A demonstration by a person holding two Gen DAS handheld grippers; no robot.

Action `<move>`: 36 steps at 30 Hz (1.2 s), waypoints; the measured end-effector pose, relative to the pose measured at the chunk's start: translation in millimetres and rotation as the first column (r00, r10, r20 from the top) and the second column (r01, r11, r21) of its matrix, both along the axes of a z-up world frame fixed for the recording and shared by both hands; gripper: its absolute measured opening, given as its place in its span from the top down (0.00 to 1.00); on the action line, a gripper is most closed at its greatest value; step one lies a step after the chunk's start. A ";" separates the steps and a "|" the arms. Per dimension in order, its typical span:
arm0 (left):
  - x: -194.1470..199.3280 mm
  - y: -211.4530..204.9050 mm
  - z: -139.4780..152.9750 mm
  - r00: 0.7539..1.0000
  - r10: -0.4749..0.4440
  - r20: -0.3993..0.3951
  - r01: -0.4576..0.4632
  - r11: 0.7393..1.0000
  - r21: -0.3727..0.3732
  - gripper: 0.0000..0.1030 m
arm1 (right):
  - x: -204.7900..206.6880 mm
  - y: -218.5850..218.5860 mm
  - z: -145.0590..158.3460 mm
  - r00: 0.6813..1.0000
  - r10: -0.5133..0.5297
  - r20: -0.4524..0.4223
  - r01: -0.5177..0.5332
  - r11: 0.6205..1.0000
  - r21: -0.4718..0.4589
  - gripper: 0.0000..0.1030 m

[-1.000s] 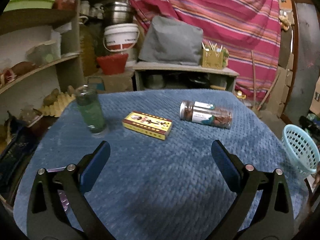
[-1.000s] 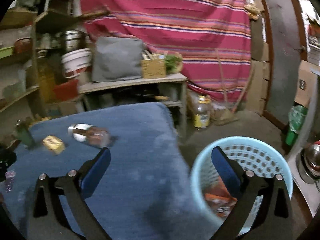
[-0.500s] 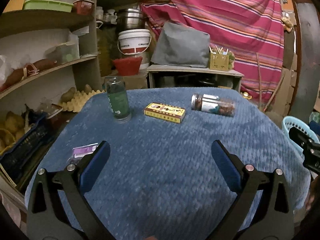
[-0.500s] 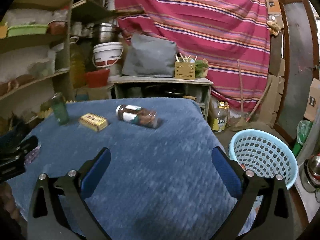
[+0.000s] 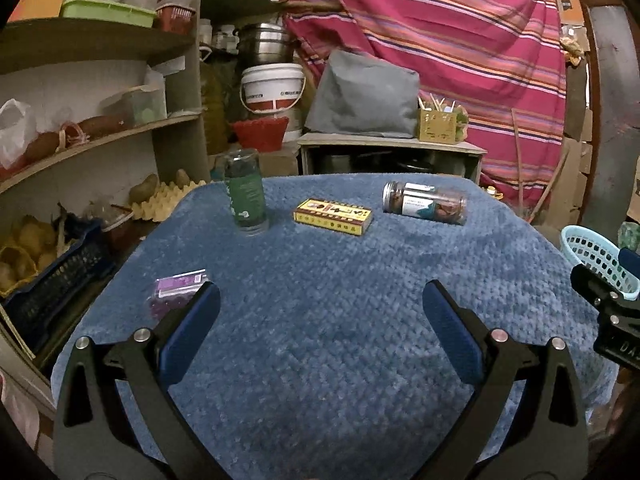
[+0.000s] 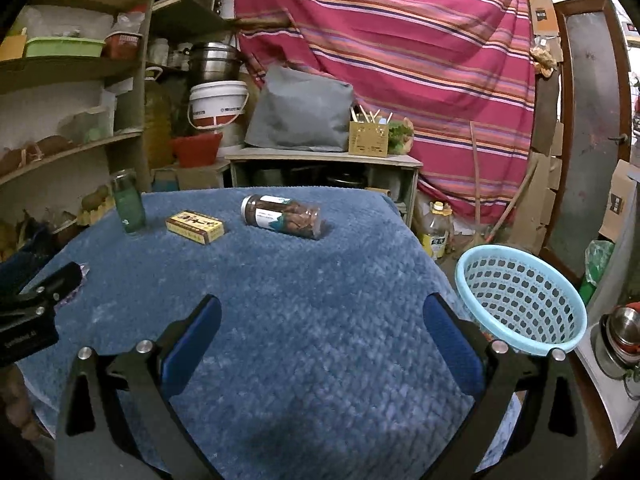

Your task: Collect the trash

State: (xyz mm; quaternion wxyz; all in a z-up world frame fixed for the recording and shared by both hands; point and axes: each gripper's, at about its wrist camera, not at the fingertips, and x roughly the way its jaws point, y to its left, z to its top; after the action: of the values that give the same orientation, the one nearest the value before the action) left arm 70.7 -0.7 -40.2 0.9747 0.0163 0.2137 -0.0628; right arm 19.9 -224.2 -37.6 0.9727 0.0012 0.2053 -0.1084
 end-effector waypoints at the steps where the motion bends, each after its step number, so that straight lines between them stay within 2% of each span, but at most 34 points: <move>1: -0.6 -0.6 0.3 1.000 -0.001 0.006 0.001 1.000 0.002 0.05 | -0.1 1.0 0.6 1.000 0.002 0.004 -0.002 1.000 0.000 0.04; 7: -5.2 -4.9 2.1 1.000 -0.011 0.028 0.011 1.000 0.012 0.05 | -1.1 4.6 2.6 1.000 0.004 0.022 -0.004 1.000 -0.004 0.04; 14: -5.3 -6.4 1.4 1.000 -0.009 0.029 0.009 1.000 0.015 0.05 | -1.0 0.4 1.9 1.000 0.007 0.015 -0.008 0.999 0.034 0.04; 18: -4.3 -6.3 1.9 1.000 -0.009 0.020 0.009 1.000 0.020 0.05 | -2.6 3.7 3.7 1.000 0.002 0.025 -0.003 1.000 0.014 0.04; 29: 0.2 3.1 3.3 1.000 -0.018 -0.011 0.017 0.999 -0.042 0.05 | -5.9 7.7 7.9 0.999 0.002 0.040 -0.002 1.000 -0.007 0.04; 36: 0.0 1.3 1.8 1.000 -0.002 -0.003 0.002 1.000 -0.013 0.05 | -6.4 9.2 8.1 0.999 0.005 0.038 -0.005 1.000 -0.007 0.04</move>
State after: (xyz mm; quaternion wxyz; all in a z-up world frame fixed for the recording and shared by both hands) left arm 70.8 0.6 -38.4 0.9744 0.0099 0.2147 -0.0653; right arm 13.5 -215.0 -29.5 0.9767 -0.0005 0.1862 -0.1064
